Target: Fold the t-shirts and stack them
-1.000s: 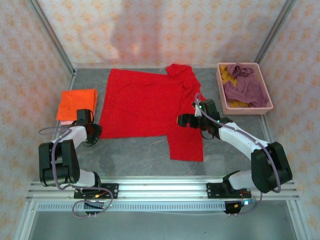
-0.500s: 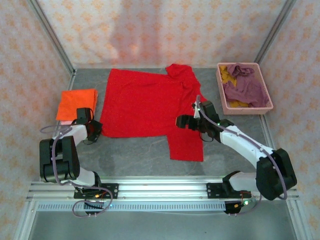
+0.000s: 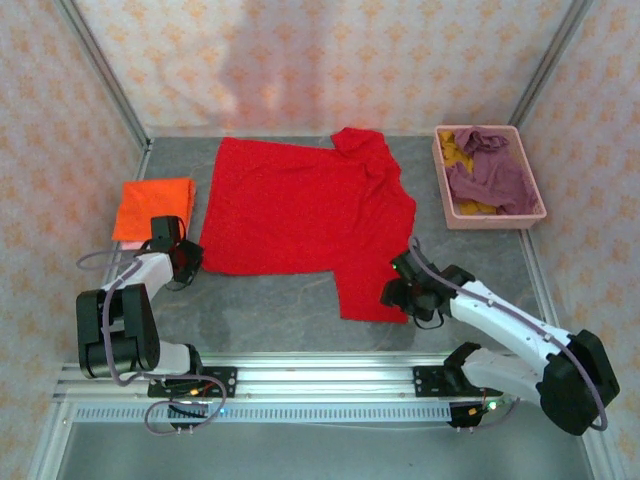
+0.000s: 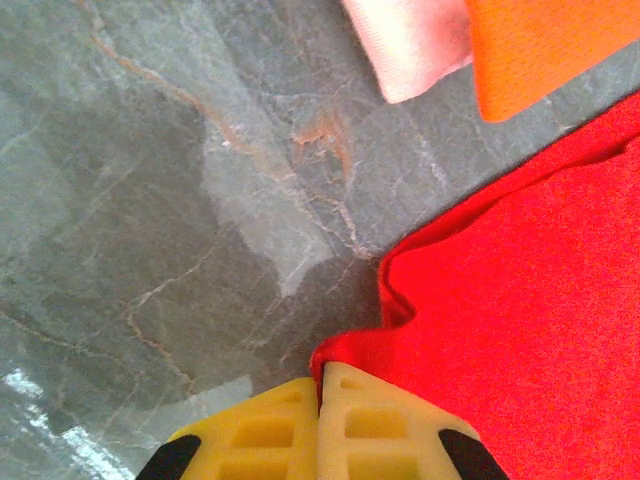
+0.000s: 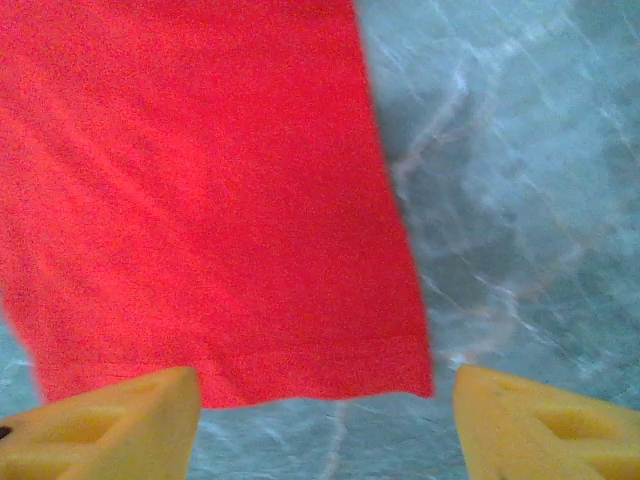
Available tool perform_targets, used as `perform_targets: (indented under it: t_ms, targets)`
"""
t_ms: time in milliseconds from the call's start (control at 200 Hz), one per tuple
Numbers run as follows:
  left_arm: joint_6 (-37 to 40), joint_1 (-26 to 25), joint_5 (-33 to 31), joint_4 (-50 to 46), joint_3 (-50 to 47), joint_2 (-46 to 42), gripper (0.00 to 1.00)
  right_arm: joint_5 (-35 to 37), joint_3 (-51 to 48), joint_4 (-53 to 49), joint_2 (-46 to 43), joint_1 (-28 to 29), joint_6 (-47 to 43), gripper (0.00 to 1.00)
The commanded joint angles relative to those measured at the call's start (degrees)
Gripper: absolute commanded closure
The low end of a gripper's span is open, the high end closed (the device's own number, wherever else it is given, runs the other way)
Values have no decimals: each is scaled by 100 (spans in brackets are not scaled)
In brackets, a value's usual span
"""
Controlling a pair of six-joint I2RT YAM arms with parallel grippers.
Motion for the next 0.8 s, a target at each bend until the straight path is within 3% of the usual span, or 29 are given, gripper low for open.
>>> perform_targets:
  t_ms: [0, 325, 650, 791]
  targets:
    - [140, -1, -72, -231, -115, -151, 100, 203, -114, -130, 85, 71, 371, 36]
    - [176, -1, -57, -280, -105, -135, 100, -123, -325, 549, 598, 88, 457, 51]
    - [175, -2, -11, -268, -79, -109, 100, -297, -468, 810, 1058, 88, 496, 53]
    - [168, -5, -2, -285, -79, -130, 100, -156, -414, 650, 1087, 91, 542, 80]
